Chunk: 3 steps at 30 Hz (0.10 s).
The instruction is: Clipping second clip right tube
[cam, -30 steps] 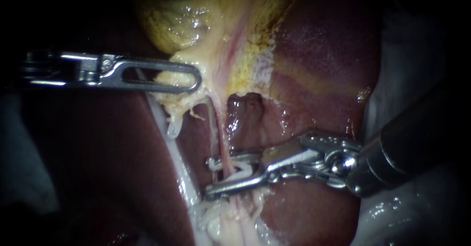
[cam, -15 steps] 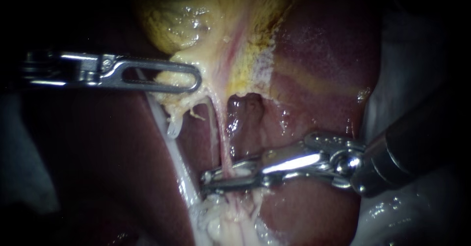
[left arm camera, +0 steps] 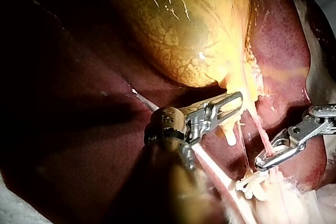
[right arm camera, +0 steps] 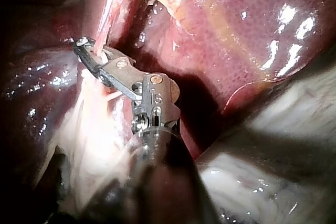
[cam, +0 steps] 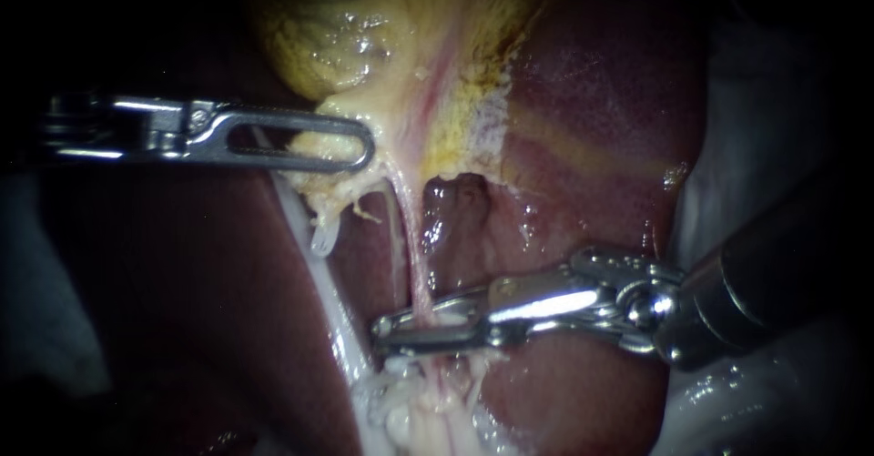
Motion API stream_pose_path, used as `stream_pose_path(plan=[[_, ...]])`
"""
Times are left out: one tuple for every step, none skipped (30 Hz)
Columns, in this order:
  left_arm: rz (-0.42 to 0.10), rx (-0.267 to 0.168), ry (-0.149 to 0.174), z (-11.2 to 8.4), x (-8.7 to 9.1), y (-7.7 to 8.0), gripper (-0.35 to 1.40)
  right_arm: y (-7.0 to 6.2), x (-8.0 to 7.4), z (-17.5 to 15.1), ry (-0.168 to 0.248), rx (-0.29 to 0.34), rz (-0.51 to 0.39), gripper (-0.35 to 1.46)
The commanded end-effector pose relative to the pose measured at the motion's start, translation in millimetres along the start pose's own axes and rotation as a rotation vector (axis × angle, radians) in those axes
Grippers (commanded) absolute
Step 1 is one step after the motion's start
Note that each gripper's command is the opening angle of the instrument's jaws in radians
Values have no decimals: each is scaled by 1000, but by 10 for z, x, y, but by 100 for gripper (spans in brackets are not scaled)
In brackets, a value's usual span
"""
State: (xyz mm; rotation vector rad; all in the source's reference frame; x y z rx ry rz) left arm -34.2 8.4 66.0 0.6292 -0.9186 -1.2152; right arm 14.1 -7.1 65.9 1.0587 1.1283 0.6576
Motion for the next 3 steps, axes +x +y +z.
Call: stream_pose_path(plan=[[0,0,0,0,0,0,-35,0,0,0,0,1,0,-35],[0,0,0,0,0,0,-35,1,0,0,0,1,0,-35],[0,0,0,0,0,0,-35,1,0,-1,-1,1,0,-35]])
